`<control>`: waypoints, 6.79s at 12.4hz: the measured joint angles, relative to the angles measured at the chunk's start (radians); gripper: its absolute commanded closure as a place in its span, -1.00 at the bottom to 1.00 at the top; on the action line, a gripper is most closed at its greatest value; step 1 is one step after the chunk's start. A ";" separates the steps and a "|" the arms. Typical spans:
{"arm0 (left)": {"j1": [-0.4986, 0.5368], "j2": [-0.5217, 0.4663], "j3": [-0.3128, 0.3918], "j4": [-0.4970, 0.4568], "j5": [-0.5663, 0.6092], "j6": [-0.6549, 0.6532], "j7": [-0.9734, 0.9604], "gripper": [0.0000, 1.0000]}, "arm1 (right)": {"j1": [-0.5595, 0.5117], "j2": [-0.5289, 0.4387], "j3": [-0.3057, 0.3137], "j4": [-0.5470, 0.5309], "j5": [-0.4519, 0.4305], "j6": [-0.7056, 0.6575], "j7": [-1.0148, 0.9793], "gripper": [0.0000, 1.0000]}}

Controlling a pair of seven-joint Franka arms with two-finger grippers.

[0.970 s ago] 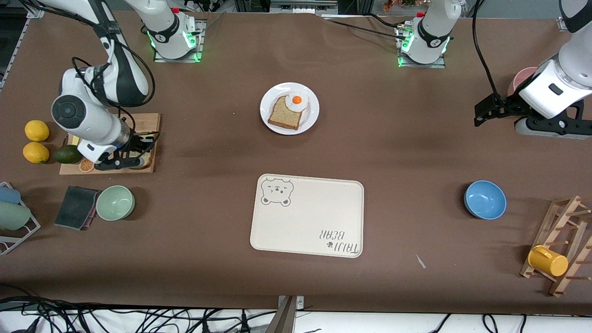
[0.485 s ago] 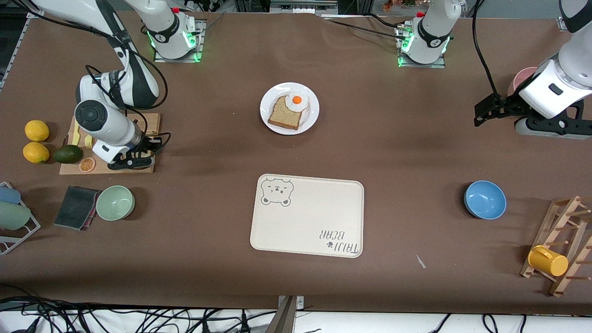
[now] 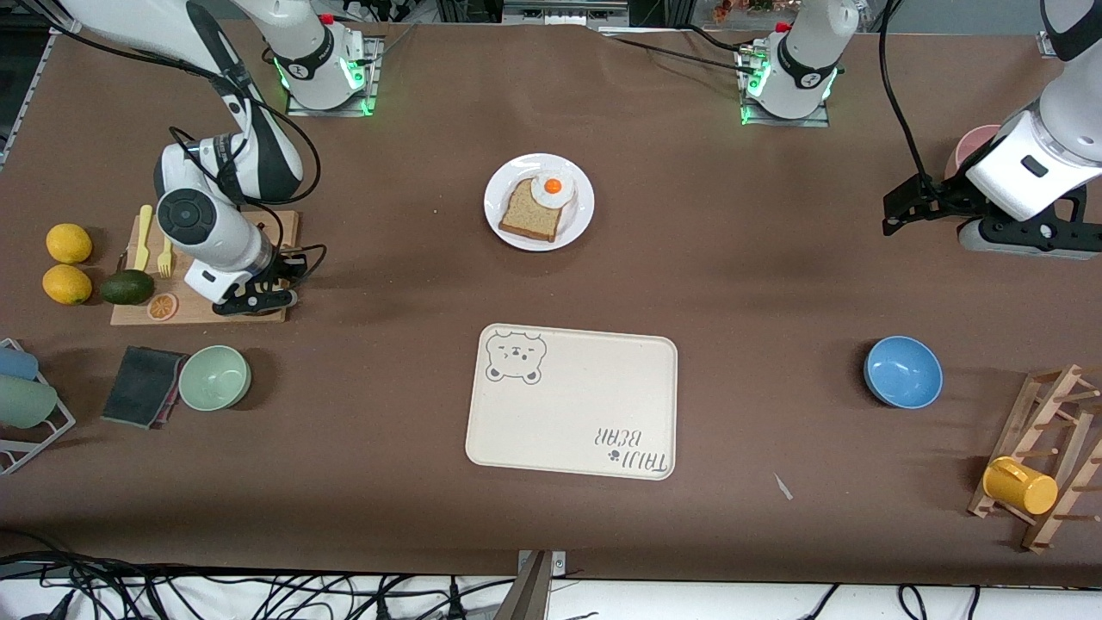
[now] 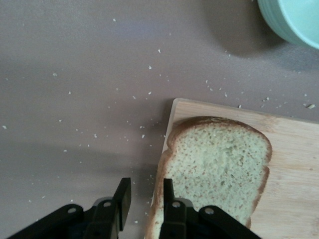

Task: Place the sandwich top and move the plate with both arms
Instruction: 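Reach the right gripper down to the bread slice on the cutting board, then close the right gripper on the bread slice edge, then lift the bread slice and carry it over the white plate, then lower the bread slice onto the egg and bread, open the right gripper, then withdraw the right gripper while the left gripper reaches toward the plate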

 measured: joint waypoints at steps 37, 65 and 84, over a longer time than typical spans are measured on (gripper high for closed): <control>0.000 0.000 0.000 0.000 0.000 -0.003 0.000 -1.00 | 0.021 -0.030 0.390 0.361 0.031 -0.481 0.411 1.00; 0.000 0.000 0.001 0.000 0.000 -0.003 0.000 -1.00 | 0.495 0.318 0.421 0.505 0.127 -0.310 1.347 -0.22; -0.003 0.013 0.001 0.000 0.000 -0.017 0.000 -1.00 | 0.098 0.226 0.404 0.966 0.124 -0.841 0.678 -0.99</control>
